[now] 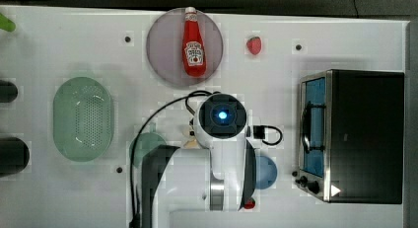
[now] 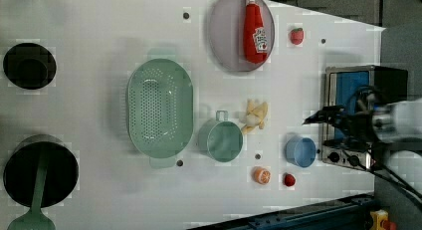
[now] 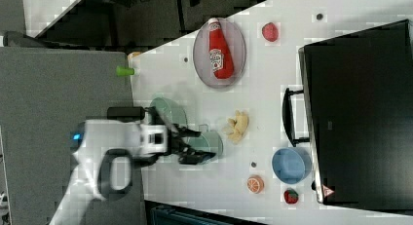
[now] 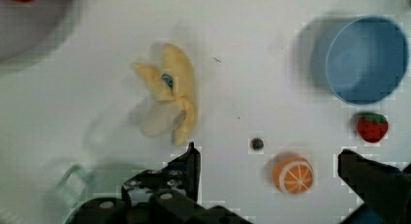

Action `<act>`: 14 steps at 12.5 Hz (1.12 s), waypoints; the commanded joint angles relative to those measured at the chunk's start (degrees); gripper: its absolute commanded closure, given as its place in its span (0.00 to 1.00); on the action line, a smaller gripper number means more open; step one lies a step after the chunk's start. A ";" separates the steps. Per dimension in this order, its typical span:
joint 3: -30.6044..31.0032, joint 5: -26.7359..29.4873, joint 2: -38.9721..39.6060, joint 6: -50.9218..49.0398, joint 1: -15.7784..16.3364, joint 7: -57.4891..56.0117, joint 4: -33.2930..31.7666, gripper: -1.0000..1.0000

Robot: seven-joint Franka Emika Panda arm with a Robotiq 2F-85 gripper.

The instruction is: Pick banana from table and place on oven.

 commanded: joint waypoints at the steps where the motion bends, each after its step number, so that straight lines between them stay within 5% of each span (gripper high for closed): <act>1: 0.80 -1.46 1.44 7.20 -0.30 2.13 -0.32 0.00; 8: 2.84 -1.39 15.11 24.99 0.22 5.16 -3.43 0.00; 14: 3.92 -1.39 21.84 29.84 0.55 11.11 -3.88 0.00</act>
